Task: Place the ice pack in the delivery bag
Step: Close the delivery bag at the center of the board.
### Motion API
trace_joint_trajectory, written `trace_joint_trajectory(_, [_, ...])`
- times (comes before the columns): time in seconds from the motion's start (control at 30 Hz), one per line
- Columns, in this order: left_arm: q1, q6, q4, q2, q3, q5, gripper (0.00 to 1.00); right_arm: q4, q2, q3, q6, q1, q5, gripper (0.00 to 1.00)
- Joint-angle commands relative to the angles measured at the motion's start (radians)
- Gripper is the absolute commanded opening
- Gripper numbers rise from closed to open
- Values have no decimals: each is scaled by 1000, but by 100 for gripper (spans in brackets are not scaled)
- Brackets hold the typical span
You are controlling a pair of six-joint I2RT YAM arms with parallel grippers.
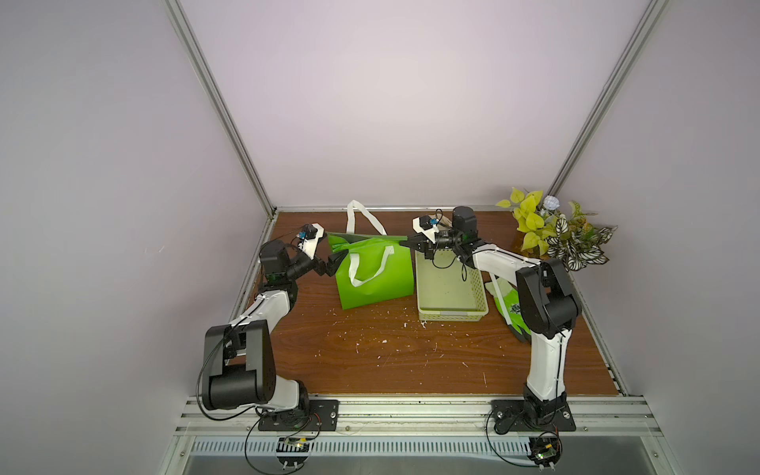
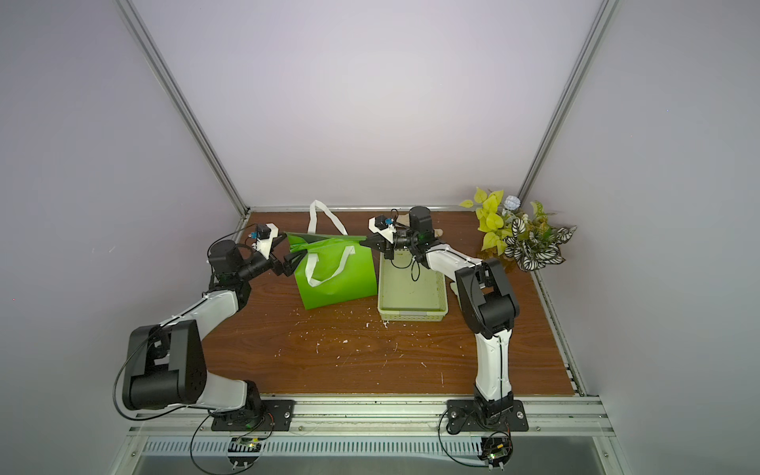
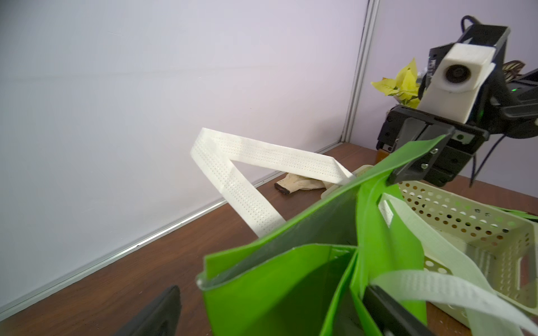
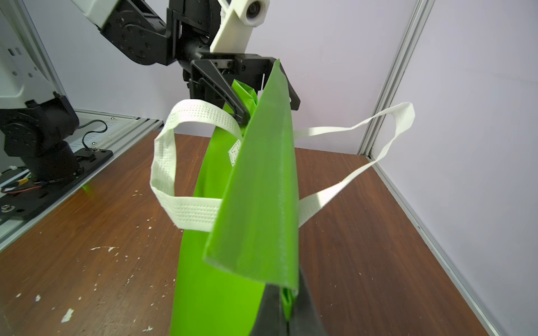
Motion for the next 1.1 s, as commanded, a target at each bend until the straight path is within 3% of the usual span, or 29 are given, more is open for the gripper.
trace_joint_trajectory(0.0, [14, -82, 146, 50, 27, 101, 91, -27, -14, 51, -32, -3, -21, 0])
trace_joint_trajectory(0.1, [13, -132, 178, 101, 57, 161, 67, -58, -11, 64, -52, -3, -16, 0])
trace_joint_trajectory(0.17, [13, -163, 198, 123, 68, 180, 57, -70, -12, 67, -61, -3, -13, 0])
trace_joint_trajectory(0.8, [14, -148, 242, 57, -18, 190, 12, -31, -7, 72, 10, -39, -16, 0])
trace_joint_trajectory(0.83, [15, -146, 242, 55, -20, 189, 9, -33, -9, 72, 9, -41, -15, 5])
trace_joint_trajectory(0.87, [14, -145, 242, 51, -24, 189, 6, -34, -13, 72, 6, -42, -15, 17])
trace_joint_trajectory(0.93, [15, -141, 242, 40, -34, 190, 1, -43, -20, 72, 1, -47, -13, 23])
trace_joint_trajectory(1.07, [13, -117, 242, 15, -59, 183, 0, -81, -32, 86, -16, -56, -8, 44])
